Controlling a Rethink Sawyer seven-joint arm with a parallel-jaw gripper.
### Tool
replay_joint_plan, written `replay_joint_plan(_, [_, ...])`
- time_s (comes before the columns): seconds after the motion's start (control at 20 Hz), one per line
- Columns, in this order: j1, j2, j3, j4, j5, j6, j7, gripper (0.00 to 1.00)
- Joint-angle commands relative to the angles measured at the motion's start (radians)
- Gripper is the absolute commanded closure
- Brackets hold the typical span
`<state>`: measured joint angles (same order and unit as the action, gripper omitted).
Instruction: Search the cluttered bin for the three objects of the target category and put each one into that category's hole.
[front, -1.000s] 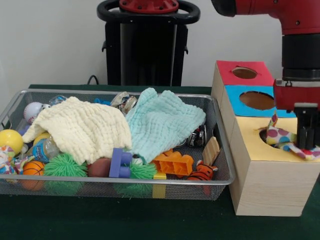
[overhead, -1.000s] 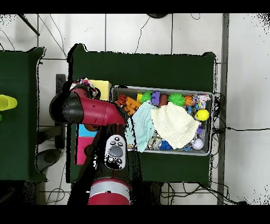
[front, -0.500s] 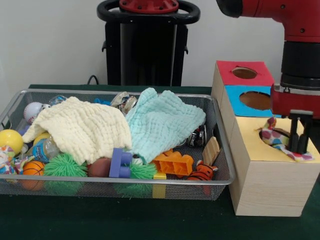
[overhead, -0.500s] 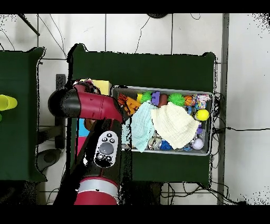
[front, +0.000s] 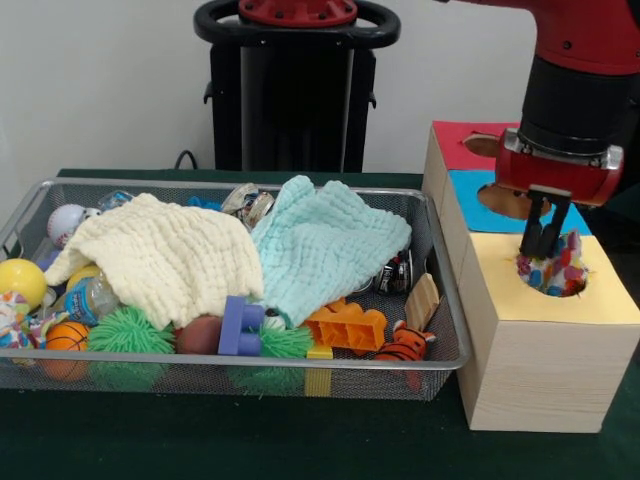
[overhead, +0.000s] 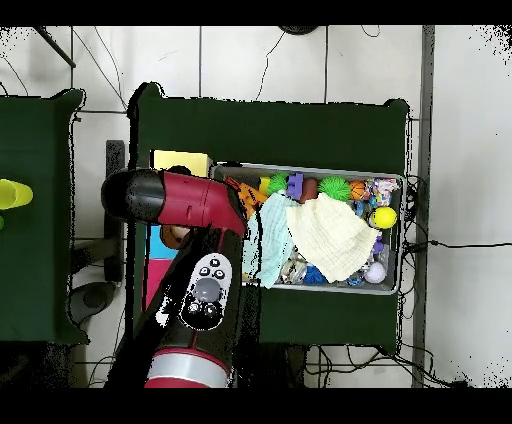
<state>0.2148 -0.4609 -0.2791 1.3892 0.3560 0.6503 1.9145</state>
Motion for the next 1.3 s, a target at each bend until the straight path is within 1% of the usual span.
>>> replay_joint_plan(0.05, [-0.008,0.007,0.004,0.119,-0.089,0.132,0.107,1.0])
replay_joint_plan(0.2, [-0.001,-0.015,0.008,0.151,-0.089,0.125,0.112,1.0])
replay_joint_plan(0.3, [-0.001,-0.017,0.021,0.172,-0.084,0.074,0.125,1.0])
replay_joint_plan(0.45, [-0.003,-0.006,0.039,0.181,-0.074,0.008,0.147,1.0])
replay_joint_plan(0.5, [-0.003,-0.003,0.047,0.186,-0.067,-0.03,0.156,1.0])
replay_joint_plan(0.65, [-0.008,-0.008,0.069,0.204,-0.047,-0.091,0.168,1.0])
replay_joint_plan(0.75, [-0.023,-0.018,0.1,0.222,-0.031,-0.132,0.158,1.0])
replay_joint_plan(0.9, [-0.062,-0.059,0.168,0.255,0.004,-0.186,0.132,1.0])
replay_joint_plan(1.0, [-0.073,-0.085,0.194,0.25,0.016,-0.174,0.121,1.0])
replay_joint_plan(1.05, [-0.071,-0.097,0.191,0.243,0.014,-0.156,0.121,1.0])
replay_joint_plan(1.15, [-0.057,-0.119,0.174,0.203,0.011,-0.098,0.133,1.0])
replay_joint_plan(1.2, [-0.047,-0.122,0.157,0.164,0.006,-0.057,0.145,1.0])
replay_joint_plan(1.3, [-0.038,-0.129,0.139,0.114,-0.002,-0.01,0.157,1.0])
